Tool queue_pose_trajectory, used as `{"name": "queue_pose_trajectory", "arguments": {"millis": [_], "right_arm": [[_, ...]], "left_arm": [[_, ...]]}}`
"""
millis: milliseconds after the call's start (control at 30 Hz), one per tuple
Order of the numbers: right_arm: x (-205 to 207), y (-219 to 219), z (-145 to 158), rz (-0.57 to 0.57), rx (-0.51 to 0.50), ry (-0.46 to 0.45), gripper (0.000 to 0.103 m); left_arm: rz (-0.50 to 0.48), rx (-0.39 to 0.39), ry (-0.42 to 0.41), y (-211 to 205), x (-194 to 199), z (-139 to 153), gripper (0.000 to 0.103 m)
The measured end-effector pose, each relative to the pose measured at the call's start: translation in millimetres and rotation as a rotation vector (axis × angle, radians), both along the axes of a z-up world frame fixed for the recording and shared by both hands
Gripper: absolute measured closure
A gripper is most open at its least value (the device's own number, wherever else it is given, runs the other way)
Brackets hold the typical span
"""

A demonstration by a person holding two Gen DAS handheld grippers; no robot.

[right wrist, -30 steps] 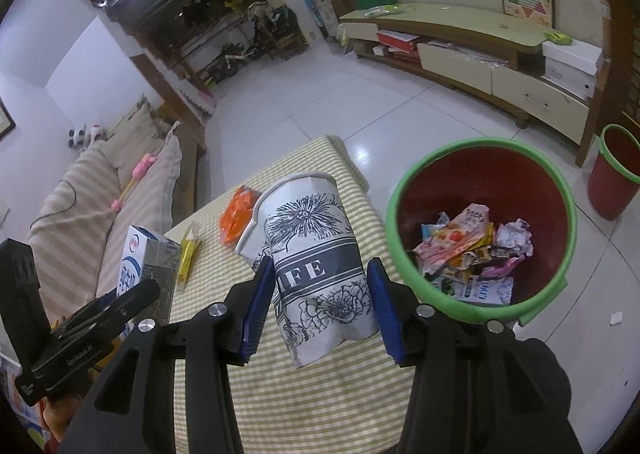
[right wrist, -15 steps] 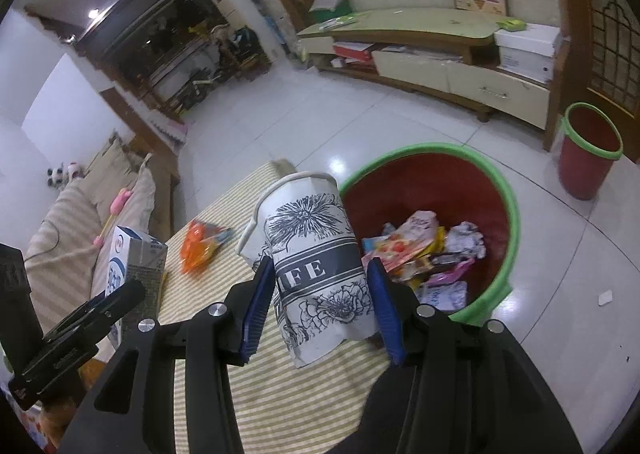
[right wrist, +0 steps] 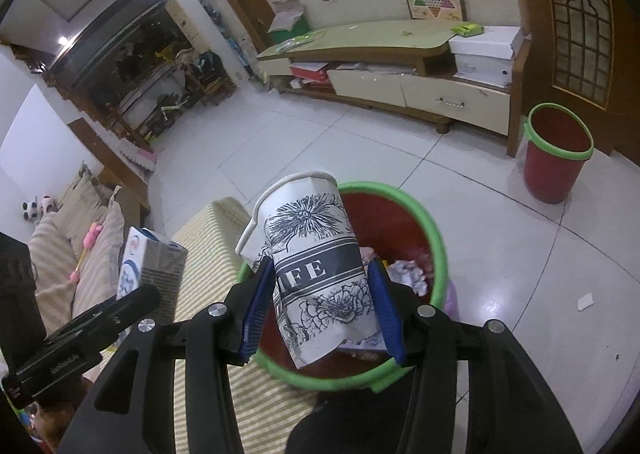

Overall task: Collect trash
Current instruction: 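Open both tools to drop carton and cup into the bucket, then grasp yellow tube package with left tool while right tool grasps orange snack bag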

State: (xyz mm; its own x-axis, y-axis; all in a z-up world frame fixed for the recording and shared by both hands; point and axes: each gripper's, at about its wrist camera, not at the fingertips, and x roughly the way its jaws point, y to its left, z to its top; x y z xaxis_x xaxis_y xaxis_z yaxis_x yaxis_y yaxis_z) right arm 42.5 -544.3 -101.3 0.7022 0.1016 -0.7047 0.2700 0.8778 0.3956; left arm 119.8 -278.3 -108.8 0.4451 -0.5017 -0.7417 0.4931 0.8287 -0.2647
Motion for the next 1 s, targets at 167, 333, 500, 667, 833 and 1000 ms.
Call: {"name": "queue_pose_trajectory", "arguments": {"millis": [167,333,500,667,833,1000], "right_arm": [[6.4,-11.1,-6.0,-0.007,0.0,0.007,0.056],[19.1,-13.7,-16.2,-0.003,-0.003,0.04,0.05],[23.4,-11.1,-18.0,-0.009,-0.004,0.045,0.033],[19.8,0.4,-19.7,0.008,0.01,0.053,0.033],[17.9,27.8,-24.0,0.074,0.031,0.082,0.033],[16.9,67.6,-30.6,0.143,0.056,0.114,0.033]], "left_arm": [[-0.03,0.021,0.008,-20.2,6.9,-8.4,0.044],[-0.028,0.01,0.028,-28.2,15.0,-16.0,0.029],[-0.016,0.009,0.013,-19.6,14.8,-16.2,0.026],[0.042,0.024,0.011,17.1,11.6,-20.7,0.023],[0.153,0.115,-0.007,86.4,10.6,-32.9,0.023],[0.313,0.215,0.013,173.2,16.6,-49.3,0.023]]}}
